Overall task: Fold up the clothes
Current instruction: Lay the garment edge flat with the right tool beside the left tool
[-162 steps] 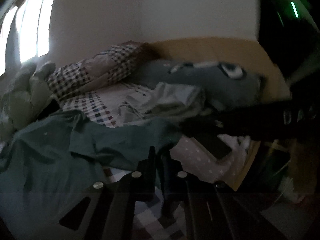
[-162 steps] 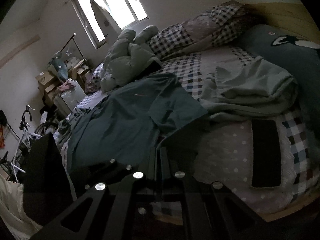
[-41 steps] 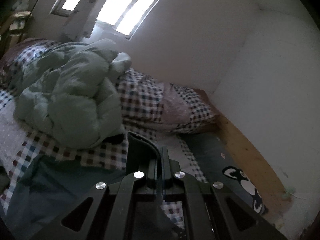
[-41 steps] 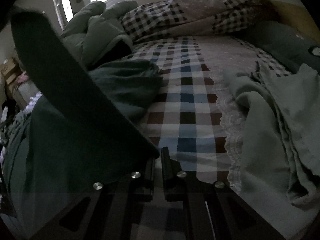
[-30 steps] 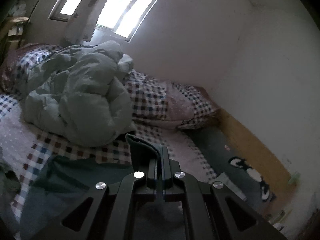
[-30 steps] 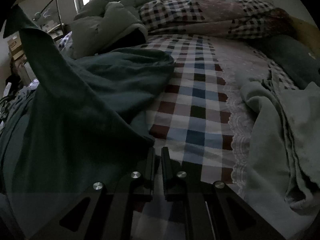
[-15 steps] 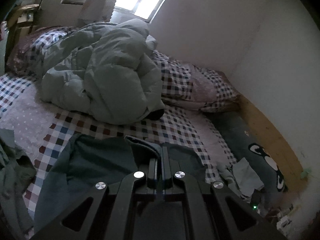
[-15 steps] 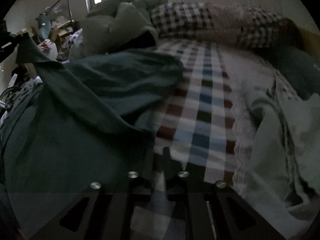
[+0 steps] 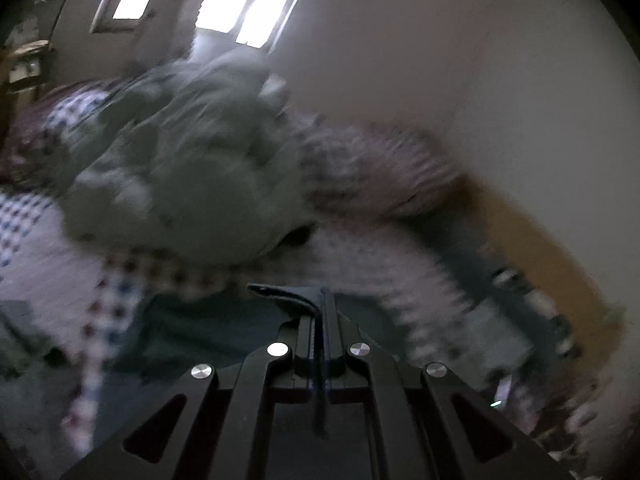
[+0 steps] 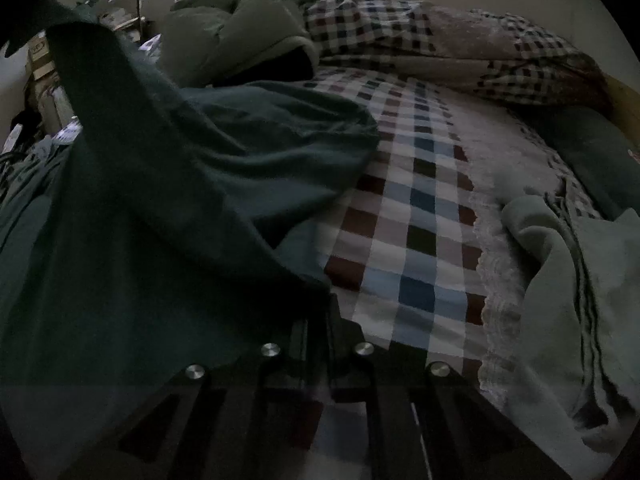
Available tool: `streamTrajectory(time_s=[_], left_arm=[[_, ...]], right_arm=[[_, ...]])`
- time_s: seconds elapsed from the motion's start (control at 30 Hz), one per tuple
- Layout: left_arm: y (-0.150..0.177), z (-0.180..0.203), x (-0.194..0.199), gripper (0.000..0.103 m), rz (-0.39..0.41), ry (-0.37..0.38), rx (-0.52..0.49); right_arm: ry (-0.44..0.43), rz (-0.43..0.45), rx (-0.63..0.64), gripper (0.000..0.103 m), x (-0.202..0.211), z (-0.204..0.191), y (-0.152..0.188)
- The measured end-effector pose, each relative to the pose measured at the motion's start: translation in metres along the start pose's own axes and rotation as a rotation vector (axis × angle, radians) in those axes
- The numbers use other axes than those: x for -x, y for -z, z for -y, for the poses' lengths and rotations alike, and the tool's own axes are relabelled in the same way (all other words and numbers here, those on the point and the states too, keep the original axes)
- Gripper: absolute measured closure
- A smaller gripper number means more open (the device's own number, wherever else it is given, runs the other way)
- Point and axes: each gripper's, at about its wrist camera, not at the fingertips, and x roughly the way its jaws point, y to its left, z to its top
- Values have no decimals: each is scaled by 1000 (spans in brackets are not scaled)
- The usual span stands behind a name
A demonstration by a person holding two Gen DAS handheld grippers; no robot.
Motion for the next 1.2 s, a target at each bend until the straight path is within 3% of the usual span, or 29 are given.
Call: streamTrajectory(time_s=[0.1, 0.2, 0.33, 0.43, 0.5, 0.6, 0.97, 1.13, 1.2], left_arm=[[9, -17, -8, 102, -35, -57, 12], [14, -30, -4, 102, -38, -58, 39], [12, -17, 10, 102, -22, 1, 22], [18, 16, 39, 102, 84, 184, -95], [26, 11, 19, 102, -30, 123, -101], [39, -10, -3, 102, -102, 9, -78], [25, -55, -5, 102, -74, -74, 35], [22, -62, -12, 102, -61, -75, 55], [21, -63, -12, 102, -61, -73, 57]], right_arm=[[19, -10, 42, 98, 0, -5, 2], [47, -14, 84, 98, -1, -11, 4], [22, -13, 95, 95, 2, -9, 5], [-20, -4, 78, 94, 10, -3, 6], [-33, -1, 65, 92, 13, -1, 7], [-37, -8, 63, 92, 11, -3, 7], [-33, 30, 106, 91, 18, -9, 9], [-33, 64, 153, 72, 22, -20, 7], [-12, 47, 156, 71, 16, -22, 6]])
